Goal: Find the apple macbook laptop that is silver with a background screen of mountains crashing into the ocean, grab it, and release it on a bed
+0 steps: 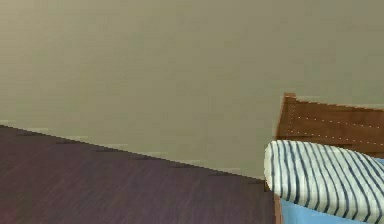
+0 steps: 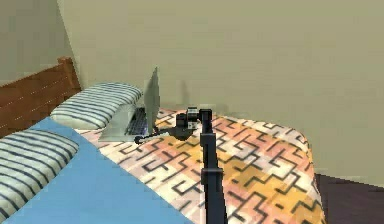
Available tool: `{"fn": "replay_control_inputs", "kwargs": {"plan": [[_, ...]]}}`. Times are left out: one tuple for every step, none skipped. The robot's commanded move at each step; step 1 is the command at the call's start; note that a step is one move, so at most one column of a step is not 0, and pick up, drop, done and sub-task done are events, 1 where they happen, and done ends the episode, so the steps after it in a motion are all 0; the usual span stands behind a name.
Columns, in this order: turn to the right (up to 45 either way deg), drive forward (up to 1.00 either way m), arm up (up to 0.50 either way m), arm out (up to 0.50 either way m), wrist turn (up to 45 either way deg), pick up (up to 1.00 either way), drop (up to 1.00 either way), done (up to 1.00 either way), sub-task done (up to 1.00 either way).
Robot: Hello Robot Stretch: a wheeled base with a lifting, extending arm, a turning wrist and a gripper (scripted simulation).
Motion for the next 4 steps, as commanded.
{"fn": "replay_control_inputs", "kwargs": {"plan": [[0.0, 0.0, -0.32, 0.0, 0.0, 0.0, 0.0, 0.0, 0.0], [0.0, 0.0, 0.0, 0.0, 0.0, 0.0, 1.0, 0.0, 0.0], [0.0, 0.0, 0.1, 0.0, 0.0, 0.0, 0.0, 0.0, 0.0], [0.0, 0.0, 0.0, -0.08, 0.0, 0.0, 0.0, 0.0, 0.0]]}}
